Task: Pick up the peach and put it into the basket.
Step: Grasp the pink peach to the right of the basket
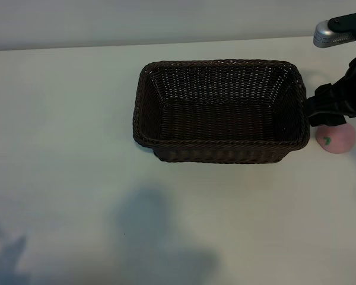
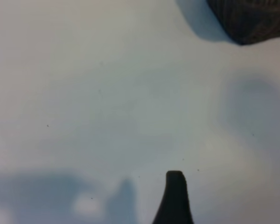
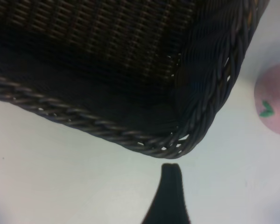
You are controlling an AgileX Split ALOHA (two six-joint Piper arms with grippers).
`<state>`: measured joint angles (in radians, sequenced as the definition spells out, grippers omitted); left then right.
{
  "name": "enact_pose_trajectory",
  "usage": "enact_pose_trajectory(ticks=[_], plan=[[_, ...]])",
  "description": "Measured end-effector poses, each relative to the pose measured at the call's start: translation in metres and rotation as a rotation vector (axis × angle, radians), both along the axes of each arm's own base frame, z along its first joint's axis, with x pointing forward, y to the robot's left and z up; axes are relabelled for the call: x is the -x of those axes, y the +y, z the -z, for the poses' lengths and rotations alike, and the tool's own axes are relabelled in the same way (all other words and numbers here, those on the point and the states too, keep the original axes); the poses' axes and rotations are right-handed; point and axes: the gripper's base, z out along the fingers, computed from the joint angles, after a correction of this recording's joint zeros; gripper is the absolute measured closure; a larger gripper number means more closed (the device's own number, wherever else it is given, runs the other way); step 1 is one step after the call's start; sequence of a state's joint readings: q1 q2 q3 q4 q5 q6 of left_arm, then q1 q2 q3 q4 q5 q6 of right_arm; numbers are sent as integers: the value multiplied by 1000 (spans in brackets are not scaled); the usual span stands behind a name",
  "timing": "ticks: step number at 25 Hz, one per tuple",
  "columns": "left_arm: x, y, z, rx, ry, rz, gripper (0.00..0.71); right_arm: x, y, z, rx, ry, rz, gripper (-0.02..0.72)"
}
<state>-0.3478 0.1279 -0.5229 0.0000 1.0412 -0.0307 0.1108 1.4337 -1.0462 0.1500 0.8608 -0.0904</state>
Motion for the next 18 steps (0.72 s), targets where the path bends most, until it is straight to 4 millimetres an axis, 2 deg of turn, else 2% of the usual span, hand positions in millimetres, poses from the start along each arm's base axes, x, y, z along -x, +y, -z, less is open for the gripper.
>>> enact_pose_trajectory(ticks=[8,18], plan=[[2,0,8,-17,64,2,121,0,0,0,0,0,-1,110],[2,-1,9,-5,68,8,197,0,0,0,0,1,-1,110]])
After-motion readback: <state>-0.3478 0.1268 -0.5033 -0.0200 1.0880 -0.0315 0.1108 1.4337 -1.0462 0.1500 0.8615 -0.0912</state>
